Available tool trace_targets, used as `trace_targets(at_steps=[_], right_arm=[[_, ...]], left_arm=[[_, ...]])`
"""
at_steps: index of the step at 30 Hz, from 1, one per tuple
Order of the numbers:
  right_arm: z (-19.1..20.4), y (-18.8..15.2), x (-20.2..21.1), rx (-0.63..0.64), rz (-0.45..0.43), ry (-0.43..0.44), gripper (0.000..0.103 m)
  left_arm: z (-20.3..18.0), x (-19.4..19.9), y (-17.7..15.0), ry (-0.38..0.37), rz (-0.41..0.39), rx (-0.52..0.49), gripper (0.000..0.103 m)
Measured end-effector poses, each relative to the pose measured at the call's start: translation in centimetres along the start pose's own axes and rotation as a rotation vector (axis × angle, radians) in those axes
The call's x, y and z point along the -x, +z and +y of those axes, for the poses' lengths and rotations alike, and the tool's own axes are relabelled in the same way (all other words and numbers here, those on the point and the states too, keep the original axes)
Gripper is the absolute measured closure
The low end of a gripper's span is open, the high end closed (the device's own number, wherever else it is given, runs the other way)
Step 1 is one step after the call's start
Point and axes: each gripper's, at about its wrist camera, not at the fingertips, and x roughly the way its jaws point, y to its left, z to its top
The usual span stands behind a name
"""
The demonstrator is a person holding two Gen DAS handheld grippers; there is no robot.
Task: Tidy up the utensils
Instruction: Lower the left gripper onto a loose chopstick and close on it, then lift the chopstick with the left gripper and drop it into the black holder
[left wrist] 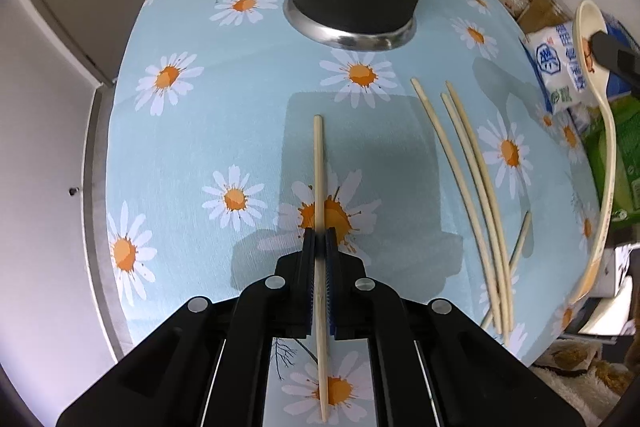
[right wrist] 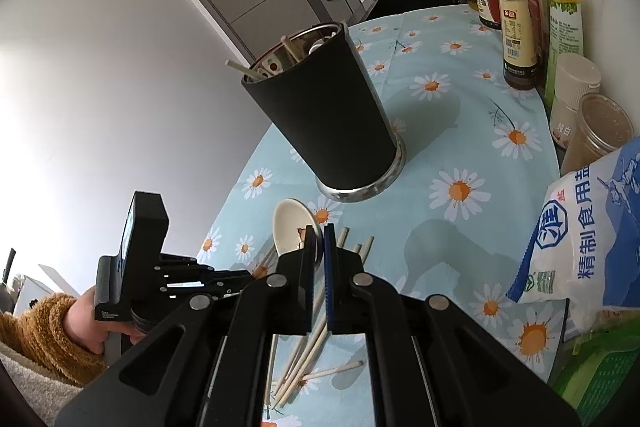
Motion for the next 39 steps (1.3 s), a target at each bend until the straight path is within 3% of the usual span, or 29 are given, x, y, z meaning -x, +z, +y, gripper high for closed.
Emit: trace_targets(at_steps=[10, 16, 26, 34, 39], right_arm=[[0.3, 0.6, -0.9, 0.03, -0.009, -0.004, 0.098], [1.6, 1.9, -0.9, 0.089, -0.066, -0.015, 0.098], [3.6, 5.6, 0.5, 0.144, -0.228, -0.046, 0.098], [4.4, 9.4, 2.3, 0.147, -0.372, -0.064, 0.098], [4.8, 11.6, 2.9, 0.174, -0.467, -0.121, 0.098]], left_arm=[[1.2, 3.5, 0.1, -0.069, -0.141, 0.067, 0.099], [1.9, 6.2, 1.1, -0.161, -0.258, 0.11, 0.099], [3.6, 11.5, 3.9, -0.274, -0.505, 0.105, 0.099], [2.9, 15.5, 7.0, -0.359, -0.749, 0.001, 0.099], [2.2, 17.1, 8.9, -0.393, -0.878, -0.035, 0.099]])
